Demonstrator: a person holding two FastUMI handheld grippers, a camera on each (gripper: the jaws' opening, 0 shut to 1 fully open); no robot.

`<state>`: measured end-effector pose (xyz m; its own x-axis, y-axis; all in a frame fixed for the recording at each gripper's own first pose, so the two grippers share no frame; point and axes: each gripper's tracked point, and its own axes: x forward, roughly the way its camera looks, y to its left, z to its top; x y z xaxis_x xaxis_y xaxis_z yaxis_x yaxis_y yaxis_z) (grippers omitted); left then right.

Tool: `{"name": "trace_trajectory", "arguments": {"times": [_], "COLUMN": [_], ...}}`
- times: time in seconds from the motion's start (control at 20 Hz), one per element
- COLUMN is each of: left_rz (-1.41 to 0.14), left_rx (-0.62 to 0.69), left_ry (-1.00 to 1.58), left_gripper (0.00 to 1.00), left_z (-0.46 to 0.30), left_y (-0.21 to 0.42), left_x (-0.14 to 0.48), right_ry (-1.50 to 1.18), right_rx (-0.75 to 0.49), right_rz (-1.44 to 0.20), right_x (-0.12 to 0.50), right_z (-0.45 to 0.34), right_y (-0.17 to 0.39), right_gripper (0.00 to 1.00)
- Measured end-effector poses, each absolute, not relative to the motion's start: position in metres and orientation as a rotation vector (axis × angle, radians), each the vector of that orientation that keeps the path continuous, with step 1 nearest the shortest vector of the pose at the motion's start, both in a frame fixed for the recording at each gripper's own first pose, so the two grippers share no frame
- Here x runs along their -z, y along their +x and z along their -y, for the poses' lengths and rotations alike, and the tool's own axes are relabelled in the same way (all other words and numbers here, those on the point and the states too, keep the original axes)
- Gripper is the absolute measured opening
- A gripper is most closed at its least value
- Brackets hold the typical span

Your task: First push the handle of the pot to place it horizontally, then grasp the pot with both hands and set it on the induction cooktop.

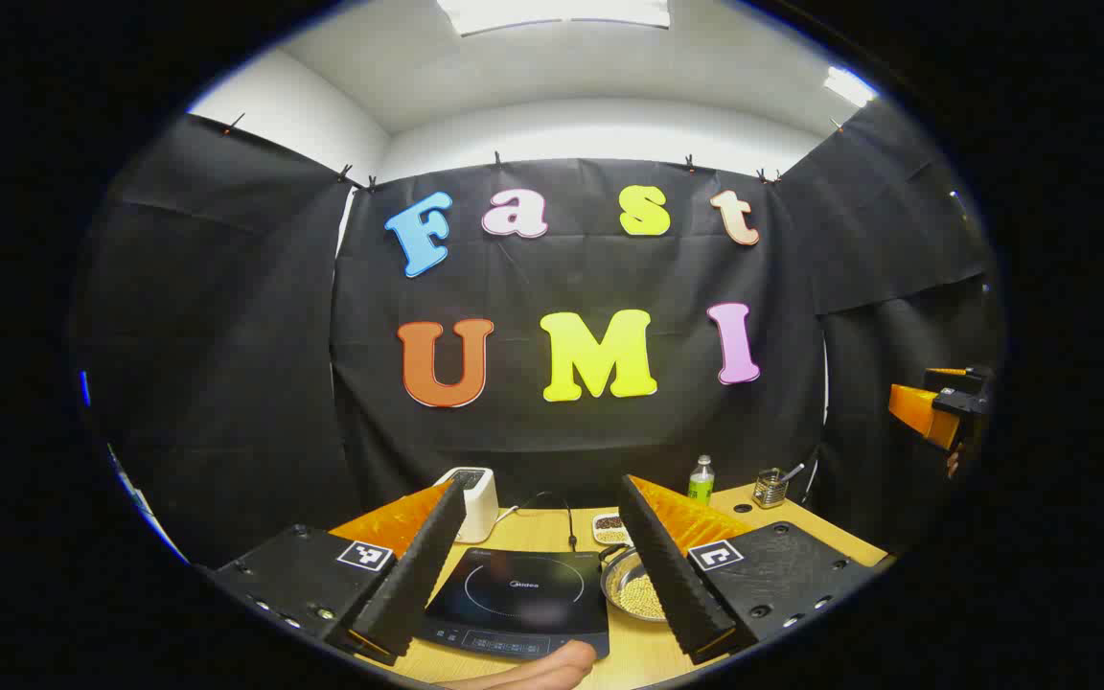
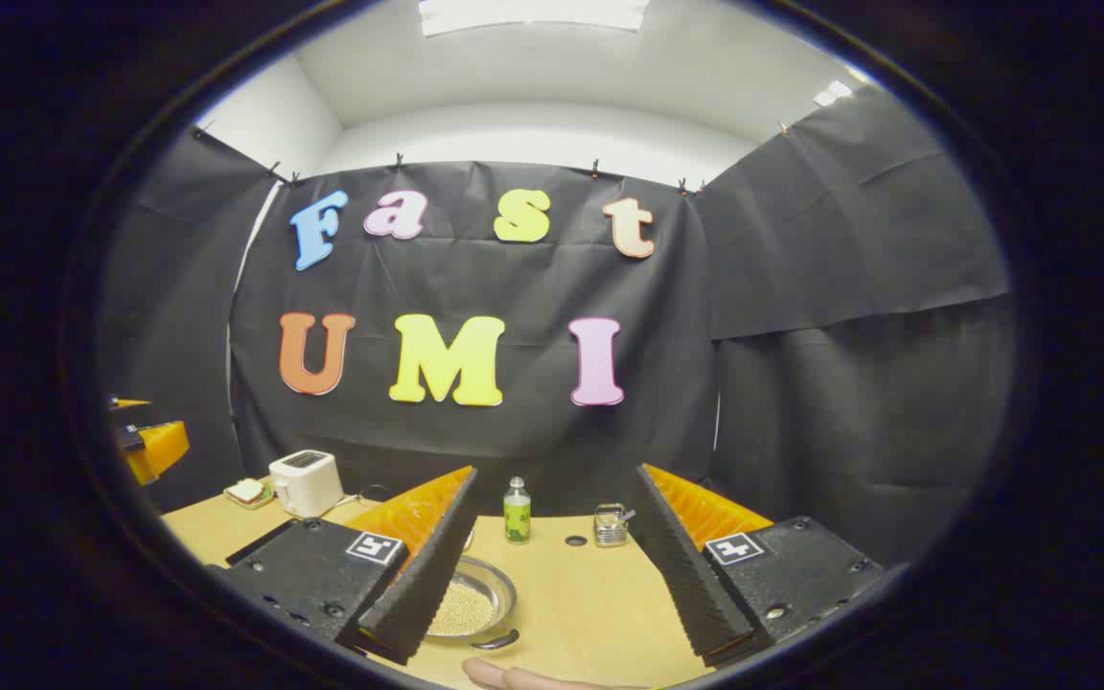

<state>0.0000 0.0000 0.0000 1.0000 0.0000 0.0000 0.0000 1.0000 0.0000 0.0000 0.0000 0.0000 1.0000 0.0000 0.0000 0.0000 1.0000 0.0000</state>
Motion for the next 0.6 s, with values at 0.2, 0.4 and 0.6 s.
{"name": "trace_trajectory", "arguments": {"times": [0.2,0.4,0.6], "left_rz": [0.007,0.015,0.005], "left_rx": [0.000,0.012,0.017], "left_ry": [0.005,0.003,0.005], "left_gripper": [0.97,0.97,0.97], "left_z": [-0.0002,0.0034,0.0050], "left_y": [-0.0009,-0.0034,-0.0035], "left_x": [-0.0013,-0.0033,0.0022], "right_ry": [-0.003,-0.003,0.002], "right_rx": [-0.014,-0.015,-0.016], "right_rz": [0.005,0.016,0.008], "right_x": [-0.0031,-0.0045,-0.0007], "right_z": [-0.0025,-0.0011,0.0014], "right_y": [-0.0046,-0.0067,-0.0051], "right_gripper": [0.99,0.99,0.99]}}
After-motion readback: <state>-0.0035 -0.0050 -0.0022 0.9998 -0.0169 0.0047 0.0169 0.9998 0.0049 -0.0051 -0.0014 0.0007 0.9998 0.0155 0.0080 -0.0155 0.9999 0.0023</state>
